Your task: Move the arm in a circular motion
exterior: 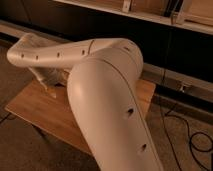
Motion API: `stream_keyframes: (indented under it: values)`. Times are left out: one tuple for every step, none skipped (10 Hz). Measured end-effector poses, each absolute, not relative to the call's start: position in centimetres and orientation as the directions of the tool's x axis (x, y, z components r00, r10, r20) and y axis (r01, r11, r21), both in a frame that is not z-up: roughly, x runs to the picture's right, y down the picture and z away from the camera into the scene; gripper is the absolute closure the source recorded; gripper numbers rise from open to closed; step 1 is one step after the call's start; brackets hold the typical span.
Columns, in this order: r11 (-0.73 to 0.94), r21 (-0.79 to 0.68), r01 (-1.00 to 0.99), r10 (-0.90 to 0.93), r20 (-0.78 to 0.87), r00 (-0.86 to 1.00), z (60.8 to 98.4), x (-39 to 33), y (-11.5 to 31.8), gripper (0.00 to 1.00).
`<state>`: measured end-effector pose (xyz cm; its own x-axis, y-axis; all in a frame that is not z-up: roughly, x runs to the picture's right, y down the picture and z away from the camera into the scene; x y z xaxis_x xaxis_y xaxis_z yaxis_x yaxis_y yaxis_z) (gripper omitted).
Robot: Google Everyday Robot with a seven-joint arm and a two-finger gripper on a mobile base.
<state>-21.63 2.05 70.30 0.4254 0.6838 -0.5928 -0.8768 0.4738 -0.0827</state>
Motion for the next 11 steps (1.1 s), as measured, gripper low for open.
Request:
stream_keyframes:
  values:
    - [0.489,-0.102,-0.867,0.658,-0.609,0.443,68.8,-21.3,3.6,0.35]
    - [0.494,-0.097,-0.864,0.645,-0.625,0.439,67.5,-19.9,4.8,0.35]
    - [0.492,-0.073,-0.868,0.645,-0.639,0.419,66.6,-17.7,5.5,0.35]
    - [0.483,-0.044,-0.875,0.652,-0.648,0.393,66.0,-15.6,5.8,0.35]
    - [0.461,0.011,-0.887,0.672,-0.657,0.341,65.4,-12.2,5.8,0.35]
    - [0.435,0.058,-0.899,0.698,-0.652,0.296,65.2,-9.6,5.2,0.35]
    - [0.415,0.094,-0.905,0.726,-0.634,0.267,65.4,-8.0,4.2,0.35]
    - [0.393,0.143,-0.909,0.77,-0.592,0.24,66.1,-6.2,2.1,0.35]
    - [0.383,0.169,-0.908,0.799,-0.554,0.234,67.0,-5.7,0.3,0.35]
    - [0.38,0.191,-0.905,0.828,-0.506,0.241,68.5,-6.1,-1.9,0.35]
    - [0.38,0.21,-0.901,0.852,-0.458,0.253,70.2,-7.2,-4.3,0.35]
